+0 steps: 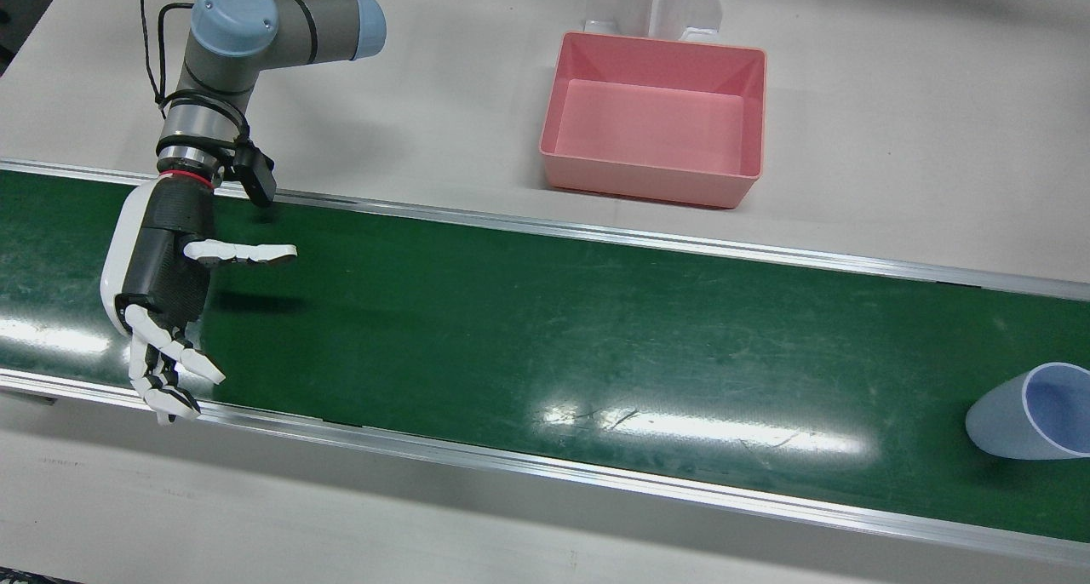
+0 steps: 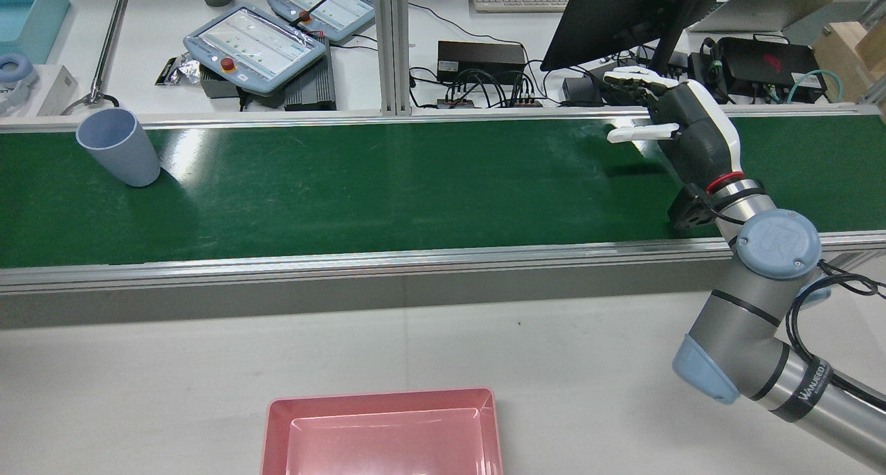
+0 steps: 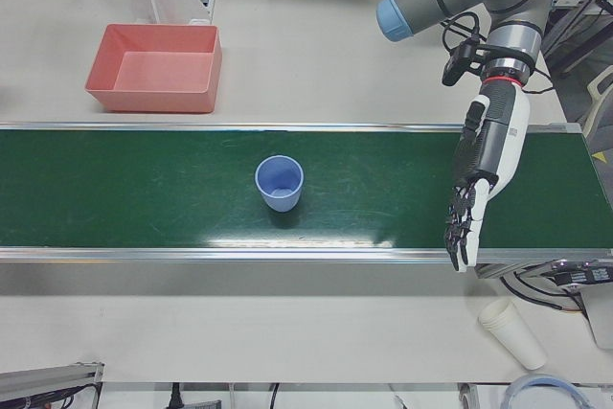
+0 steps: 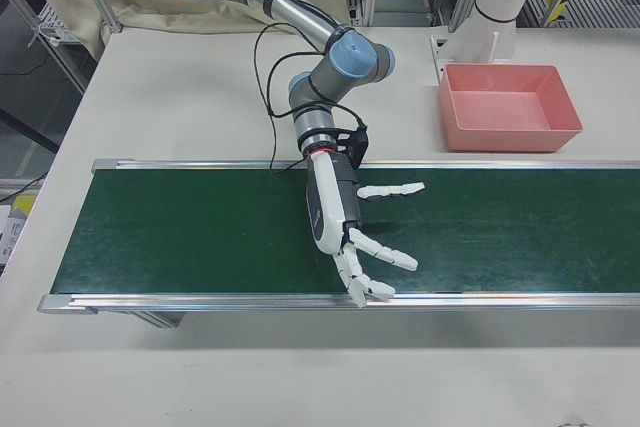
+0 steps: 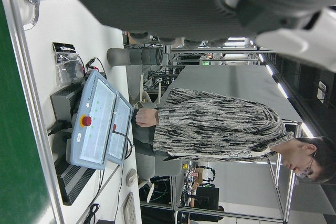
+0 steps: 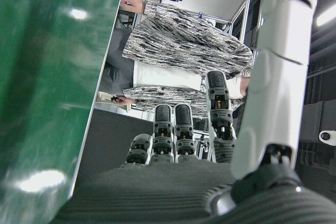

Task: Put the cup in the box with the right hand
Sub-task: 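Hold the right hand open beside the conveyor as the blue cup approaches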

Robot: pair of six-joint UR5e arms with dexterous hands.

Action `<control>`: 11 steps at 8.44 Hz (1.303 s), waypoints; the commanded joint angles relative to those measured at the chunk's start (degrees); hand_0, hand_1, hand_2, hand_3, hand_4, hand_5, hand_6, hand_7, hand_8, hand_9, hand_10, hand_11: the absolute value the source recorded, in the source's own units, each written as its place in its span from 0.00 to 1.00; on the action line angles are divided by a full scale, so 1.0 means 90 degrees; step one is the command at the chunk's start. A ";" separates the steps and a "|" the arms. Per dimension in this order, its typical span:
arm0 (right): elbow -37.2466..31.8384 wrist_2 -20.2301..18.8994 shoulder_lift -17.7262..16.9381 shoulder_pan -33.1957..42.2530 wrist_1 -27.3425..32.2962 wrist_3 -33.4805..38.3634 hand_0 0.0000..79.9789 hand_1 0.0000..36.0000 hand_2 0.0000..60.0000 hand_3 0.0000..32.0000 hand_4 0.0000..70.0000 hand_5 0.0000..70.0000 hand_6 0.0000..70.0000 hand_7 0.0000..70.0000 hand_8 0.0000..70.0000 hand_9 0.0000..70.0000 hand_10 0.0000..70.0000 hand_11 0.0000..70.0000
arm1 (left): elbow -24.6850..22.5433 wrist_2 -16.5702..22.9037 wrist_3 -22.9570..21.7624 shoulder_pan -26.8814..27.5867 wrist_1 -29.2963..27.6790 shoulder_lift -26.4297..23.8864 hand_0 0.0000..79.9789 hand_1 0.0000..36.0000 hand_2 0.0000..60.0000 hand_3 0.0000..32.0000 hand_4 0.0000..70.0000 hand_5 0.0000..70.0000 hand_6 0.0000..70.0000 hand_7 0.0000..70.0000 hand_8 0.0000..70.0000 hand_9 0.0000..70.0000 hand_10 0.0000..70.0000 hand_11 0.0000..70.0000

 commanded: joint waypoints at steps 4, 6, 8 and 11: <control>-0.0018 -0.0027 -0.0012 -0.0055 -0.0001 -0.0009 0.75 0.56 0.11 0.00 0.28 0.13 0.13 0.48 0.22 0.35 0.10 0.18 | 0.0000 0.0000 0.0000 0.0000 0.0001 0.0000 0.00 0.00 0.00 0.00 0.00 0.00 0.00 0.00 0.00 0.00 0.00 0.00; -0.0018 -0.0027 -0.0003 -0.0113 -0.0001 -0.0009 0.76 0.49 0.04 0.00 0.32 0.12 0.13 0.47 0.22 0.35 0.10 0.17 | 0.0000 0.0000 0.0000 0.0000 0.0001 0.0000 0.00 0.00 0.00 0.00 0.00 0.00 0.00 0.00 0.00 0.00 0.00 0.00; 0.0011 -0.0027 -0.0003 -0.0123 -0.0001 -0.0009 0.73 0.46 0.04 0.00 0.31 0.11 0.13 0.46 0.21 0.34 0.09 0.16 | 0.0000 0.0000 0.0000 0.0000 0.0001 0.0000 0.00 0.00 0.00 0.00 0.00 0.00 0.00 0.00 0.00 0.00 0.00 0.00; 0.0011 -0.0027 -0.0003 -0.0192 -0.0001 -0.0009 0.72 0.50 0.09 0.00 0.28 0.12 0.13 0.46 0.21 0.34 0.08 0.14 | 0.0000 0.0000 0.0000 -0.0010 0.0001 0.0000 0.00 0.00 0.00 0.00 0.00 0.00 0.00 0.00 0.00 0.00 0.00 0.00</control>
